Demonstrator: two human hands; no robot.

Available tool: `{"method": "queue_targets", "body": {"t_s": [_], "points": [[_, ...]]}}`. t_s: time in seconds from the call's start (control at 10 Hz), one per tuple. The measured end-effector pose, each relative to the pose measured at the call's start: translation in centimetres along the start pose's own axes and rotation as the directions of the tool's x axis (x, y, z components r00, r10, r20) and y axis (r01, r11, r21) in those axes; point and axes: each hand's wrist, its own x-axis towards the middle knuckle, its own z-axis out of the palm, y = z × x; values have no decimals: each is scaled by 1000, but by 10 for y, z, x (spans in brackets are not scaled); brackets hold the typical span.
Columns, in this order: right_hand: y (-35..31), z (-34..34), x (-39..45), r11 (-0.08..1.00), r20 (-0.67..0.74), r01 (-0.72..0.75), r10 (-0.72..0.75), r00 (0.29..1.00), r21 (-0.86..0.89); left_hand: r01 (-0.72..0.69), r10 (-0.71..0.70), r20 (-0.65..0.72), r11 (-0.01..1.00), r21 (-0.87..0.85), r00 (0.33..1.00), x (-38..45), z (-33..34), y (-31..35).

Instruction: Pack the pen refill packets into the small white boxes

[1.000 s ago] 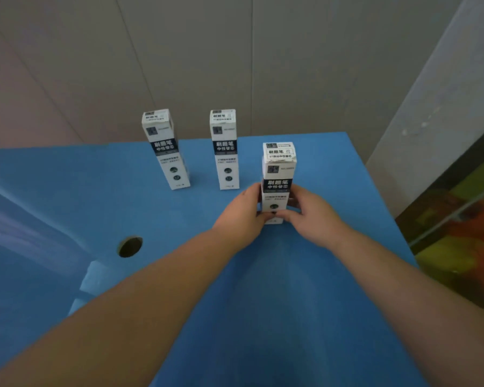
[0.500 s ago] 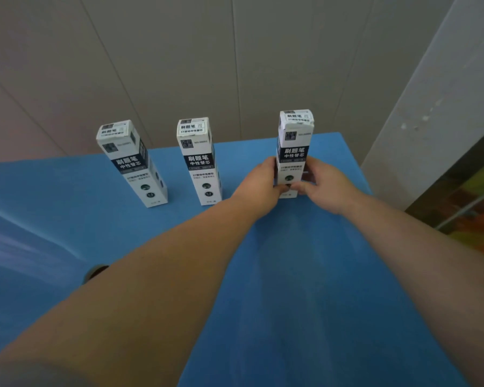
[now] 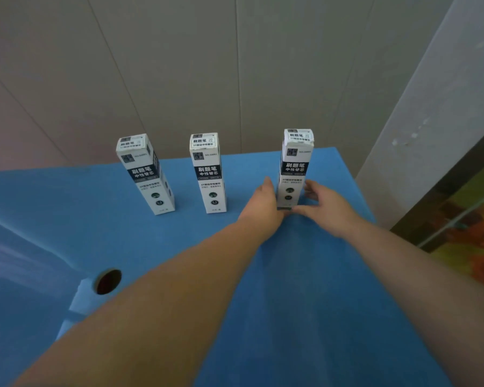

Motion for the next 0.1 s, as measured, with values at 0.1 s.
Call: {"method": "queue_targets", "body": {"t_s": [0.1], "points": [[6, 10, -18, 999, -144, -22, 28, 989, 37, -24, 25, -6, 998, 58, 1000, -31, 7, -8]]}}
